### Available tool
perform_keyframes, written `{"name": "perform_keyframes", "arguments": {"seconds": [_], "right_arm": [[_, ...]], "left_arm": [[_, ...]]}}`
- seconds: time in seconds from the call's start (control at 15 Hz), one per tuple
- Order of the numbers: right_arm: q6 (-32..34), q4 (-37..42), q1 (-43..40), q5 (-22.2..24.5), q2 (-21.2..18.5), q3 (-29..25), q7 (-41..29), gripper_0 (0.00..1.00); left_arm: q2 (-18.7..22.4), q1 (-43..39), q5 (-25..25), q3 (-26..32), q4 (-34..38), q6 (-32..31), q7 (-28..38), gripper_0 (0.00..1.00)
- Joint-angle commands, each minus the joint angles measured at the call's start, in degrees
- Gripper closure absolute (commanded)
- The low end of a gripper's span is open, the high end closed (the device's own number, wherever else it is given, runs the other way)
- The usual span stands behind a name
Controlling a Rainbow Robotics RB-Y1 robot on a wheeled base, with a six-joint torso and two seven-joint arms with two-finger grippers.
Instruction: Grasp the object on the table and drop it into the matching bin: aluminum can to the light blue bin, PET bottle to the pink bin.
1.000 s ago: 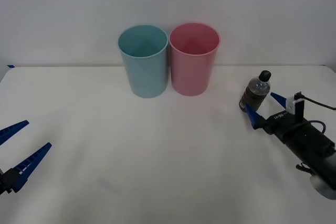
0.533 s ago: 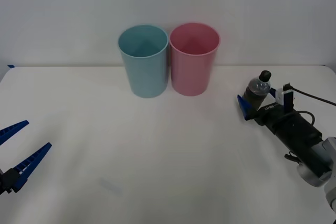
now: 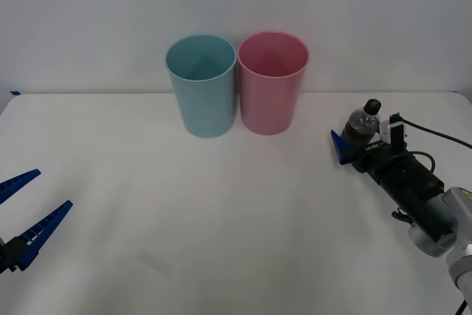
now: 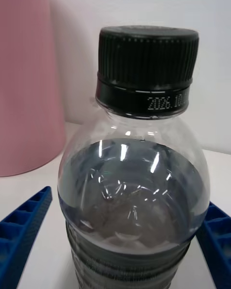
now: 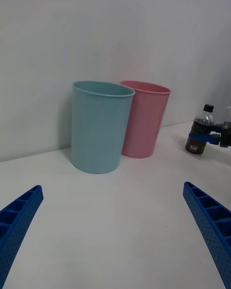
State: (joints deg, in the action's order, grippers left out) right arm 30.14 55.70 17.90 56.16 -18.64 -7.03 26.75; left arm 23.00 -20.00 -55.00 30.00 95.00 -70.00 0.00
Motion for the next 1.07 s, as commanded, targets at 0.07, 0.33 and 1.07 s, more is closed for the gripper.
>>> {"name": "perform_keyframes", "arguments": {"seconds": [0.07,0.33,1.07], "right_arm": [[-0.08,-0.07,-0.06,0.0,0.01,0.0,0.32,1.0],[0.01,0.02,-0.06,0.0,0.01,0.09,0.58,1.0],[2.3,14.96,-5.68,-0.26,-1.31,1.76,-6.01,1.0]], "left_arm": [[0.0,0.0,0.0,0.0,0.0,0.0,0.0,0.0],[0.0,0.0,0.0,0.0,0.0,0.0,0.0,0.0],[0.0,0.0,0.0,0.0,0.0,0.0,0.0,0.0]]}}
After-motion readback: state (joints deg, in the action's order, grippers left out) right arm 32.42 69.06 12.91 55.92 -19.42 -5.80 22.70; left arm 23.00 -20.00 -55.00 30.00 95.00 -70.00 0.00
